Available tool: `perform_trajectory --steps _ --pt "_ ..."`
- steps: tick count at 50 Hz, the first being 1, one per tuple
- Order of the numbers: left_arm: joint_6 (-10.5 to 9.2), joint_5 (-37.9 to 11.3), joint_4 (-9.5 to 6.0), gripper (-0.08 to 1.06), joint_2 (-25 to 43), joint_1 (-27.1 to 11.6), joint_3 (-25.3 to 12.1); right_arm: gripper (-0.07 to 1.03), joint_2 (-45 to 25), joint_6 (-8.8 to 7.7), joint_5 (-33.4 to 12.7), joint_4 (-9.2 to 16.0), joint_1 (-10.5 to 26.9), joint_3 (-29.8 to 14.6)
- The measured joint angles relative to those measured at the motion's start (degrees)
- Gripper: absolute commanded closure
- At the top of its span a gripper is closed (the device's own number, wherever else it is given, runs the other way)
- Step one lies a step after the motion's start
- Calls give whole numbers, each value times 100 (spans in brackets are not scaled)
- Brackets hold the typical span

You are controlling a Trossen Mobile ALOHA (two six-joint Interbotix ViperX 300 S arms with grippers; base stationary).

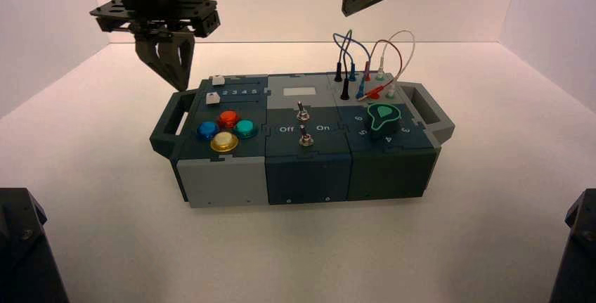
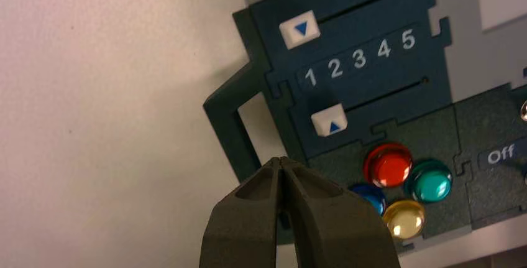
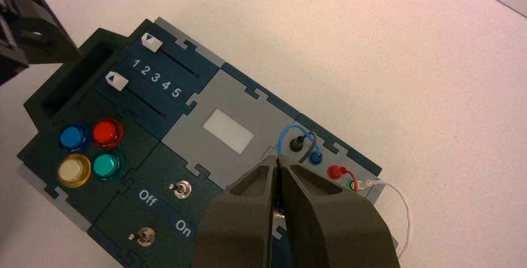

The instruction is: Move the bottom slider to position 4.

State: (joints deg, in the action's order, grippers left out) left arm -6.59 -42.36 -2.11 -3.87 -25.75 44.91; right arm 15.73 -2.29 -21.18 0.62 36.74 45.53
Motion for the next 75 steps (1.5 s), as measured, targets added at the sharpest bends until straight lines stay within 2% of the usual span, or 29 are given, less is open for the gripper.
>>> perform_trajectory --steps 22,62,75 --pt "-35 185 -79 101 299 -202 -97 99 35 0 -9 0 0 0" --pt "-44 387 -79 101 677 -237 -272 99 44 0 -9 0 0 0" --pt "-44 387 -79 101 712 -387 -334 99 44 0 0 0 0 0"
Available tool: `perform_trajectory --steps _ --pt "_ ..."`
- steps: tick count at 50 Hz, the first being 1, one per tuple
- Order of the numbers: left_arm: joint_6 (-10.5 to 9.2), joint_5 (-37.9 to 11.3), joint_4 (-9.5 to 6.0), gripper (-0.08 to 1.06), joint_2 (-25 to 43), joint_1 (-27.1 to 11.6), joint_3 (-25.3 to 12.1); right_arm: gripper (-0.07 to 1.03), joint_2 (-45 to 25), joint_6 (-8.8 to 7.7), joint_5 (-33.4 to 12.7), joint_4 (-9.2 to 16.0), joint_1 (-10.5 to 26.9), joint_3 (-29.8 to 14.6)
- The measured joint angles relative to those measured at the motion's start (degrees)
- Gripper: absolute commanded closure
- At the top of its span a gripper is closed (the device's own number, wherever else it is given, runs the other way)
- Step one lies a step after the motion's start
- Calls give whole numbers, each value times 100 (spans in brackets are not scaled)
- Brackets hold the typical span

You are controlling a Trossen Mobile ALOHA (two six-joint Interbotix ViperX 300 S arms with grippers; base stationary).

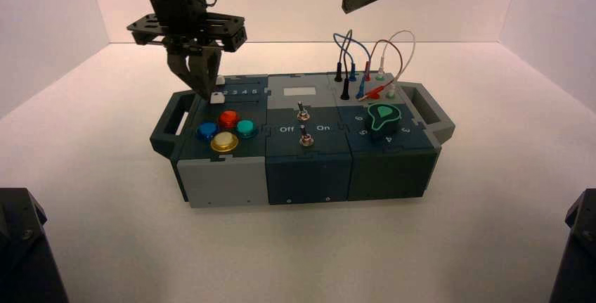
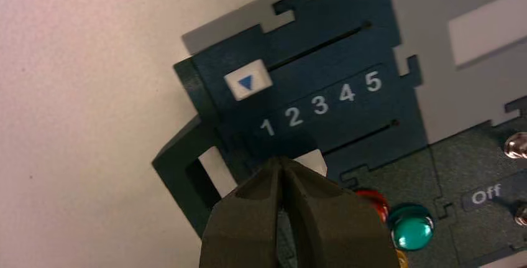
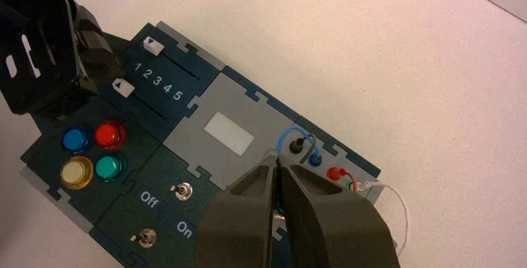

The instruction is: Move the bottom slider to position 4.

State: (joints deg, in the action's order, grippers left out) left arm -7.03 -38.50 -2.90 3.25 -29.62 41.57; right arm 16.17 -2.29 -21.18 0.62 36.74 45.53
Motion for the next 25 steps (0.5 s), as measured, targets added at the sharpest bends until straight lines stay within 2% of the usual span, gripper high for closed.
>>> perform_trajectory --steps 25 --pt "-9 0 -9 101 141 -193 -114 99 0 0 0 0 0 0"
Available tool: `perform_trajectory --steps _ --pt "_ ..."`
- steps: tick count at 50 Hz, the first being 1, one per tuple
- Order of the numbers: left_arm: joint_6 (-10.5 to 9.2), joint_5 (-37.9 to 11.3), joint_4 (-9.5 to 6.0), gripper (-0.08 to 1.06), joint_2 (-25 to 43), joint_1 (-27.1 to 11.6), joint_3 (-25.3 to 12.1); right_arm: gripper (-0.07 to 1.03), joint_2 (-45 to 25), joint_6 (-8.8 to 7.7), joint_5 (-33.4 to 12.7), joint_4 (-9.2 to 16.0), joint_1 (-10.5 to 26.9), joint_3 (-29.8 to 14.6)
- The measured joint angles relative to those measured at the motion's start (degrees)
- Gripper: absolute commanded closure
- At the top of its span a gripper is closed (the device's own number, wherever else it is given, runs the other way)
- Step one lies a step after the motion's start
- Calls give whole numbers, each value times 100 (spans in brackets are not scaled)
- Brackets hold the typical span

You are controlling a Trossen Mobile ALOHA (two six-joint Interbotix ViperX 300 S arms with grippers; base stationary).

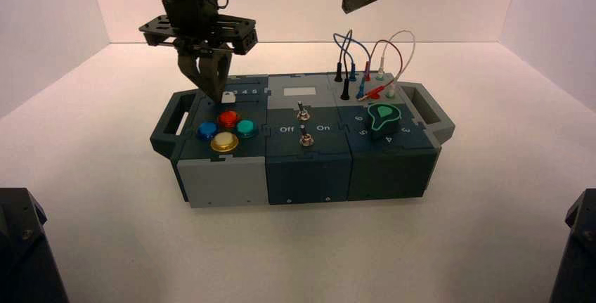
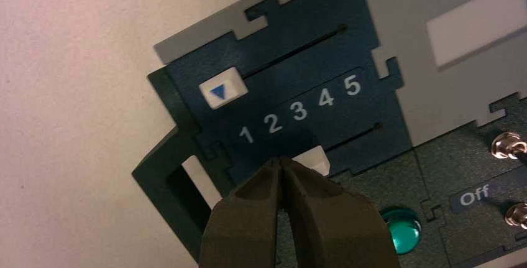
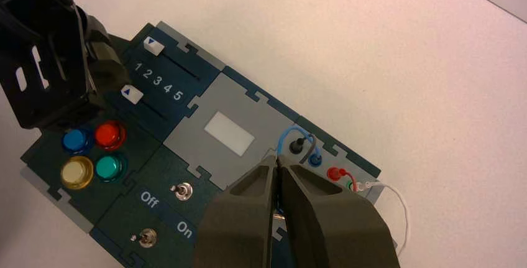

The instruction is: Move the bottom slider to position 4.

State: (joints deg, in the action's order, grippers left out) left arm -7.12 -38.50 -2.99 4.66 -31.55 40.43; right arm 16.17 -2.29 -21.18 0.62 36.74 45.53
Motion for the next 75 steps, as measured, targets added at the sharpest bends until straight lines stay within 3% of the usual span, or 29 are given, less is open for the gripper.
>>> perform_trajectory --steps 75 --pt "-44 -18 -35 101 255 -281 -264 99 62 0 -9 9 0 0"
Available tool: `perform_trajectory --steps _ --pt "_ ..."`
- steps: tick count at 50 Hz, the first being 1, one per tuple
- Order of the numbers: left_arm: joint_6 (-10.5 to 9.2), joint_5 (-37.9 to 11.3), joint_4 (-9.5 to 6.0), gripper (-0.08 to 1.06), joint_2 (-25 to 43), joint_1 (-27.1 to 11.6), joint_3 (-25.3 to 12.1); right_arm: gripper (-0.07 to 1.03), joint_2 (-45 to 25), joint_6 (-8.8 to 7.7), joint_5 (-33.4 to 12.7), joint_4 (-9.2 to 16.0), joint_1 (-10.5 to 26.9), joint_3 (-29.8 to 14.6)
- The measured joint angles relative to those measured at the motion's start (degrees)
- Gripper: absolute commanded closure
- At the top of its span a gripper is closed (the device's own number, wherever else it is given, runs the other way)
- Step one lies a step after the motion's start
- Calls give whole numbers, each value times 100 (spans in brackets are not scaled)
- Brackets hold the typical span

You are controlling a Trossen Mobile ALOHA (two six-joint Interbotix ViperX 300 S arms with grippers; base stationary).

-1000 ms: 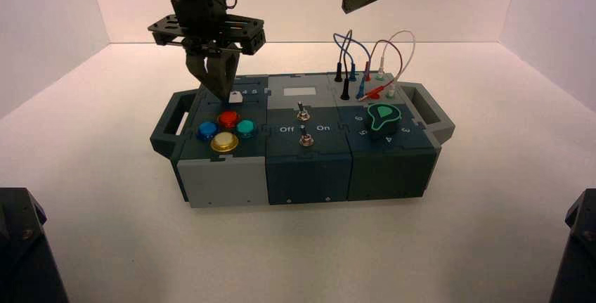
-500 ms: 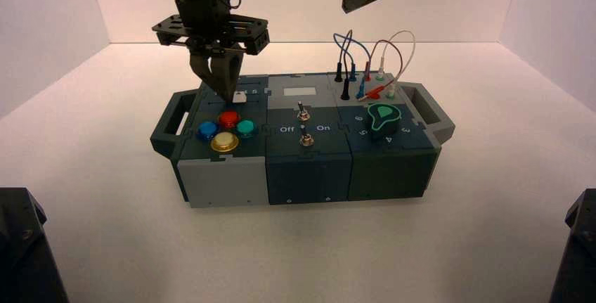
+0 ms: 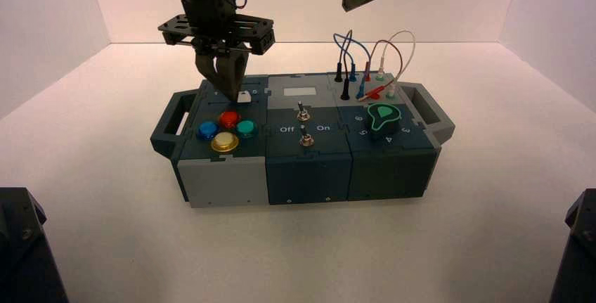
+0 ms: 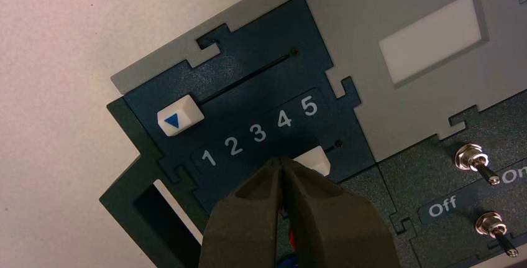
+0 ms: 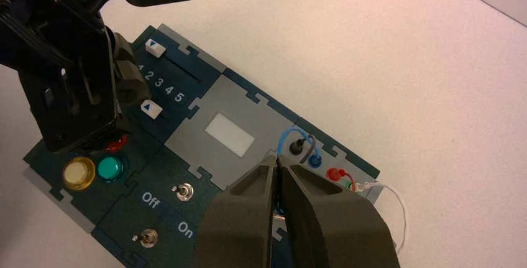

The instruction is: Move the bottom slider to position 4.

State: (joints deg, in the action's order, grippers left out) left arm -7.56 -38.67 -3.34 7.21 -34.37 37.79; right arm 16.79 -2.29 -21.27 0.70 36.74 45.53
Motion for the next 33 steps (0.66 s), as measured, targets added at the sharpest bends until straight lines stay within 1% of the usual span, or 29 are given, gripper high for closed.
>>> perform_trajectory --steps 8,13,15,22,27,33 --pt "0 26 9 101 -26 0 35 99 18 0 9 -9 0 0" --pt "0 35 18 101 -105 -9 132 99 26 0 0 0 0 0" --pt "0 26 44 101 -158 0 202 99 35 9 0 -9 0 0" --pt "0 -53 53 101 -369 -18 413 99 53 9 -44 0 9 0" --pt "-26 -62 62 101 -457 -18 501 99 62 18 -44 0 0 0" --pt "-44 -53 70 101 -519 -18 519 99 53 26 -44 0 0 0"
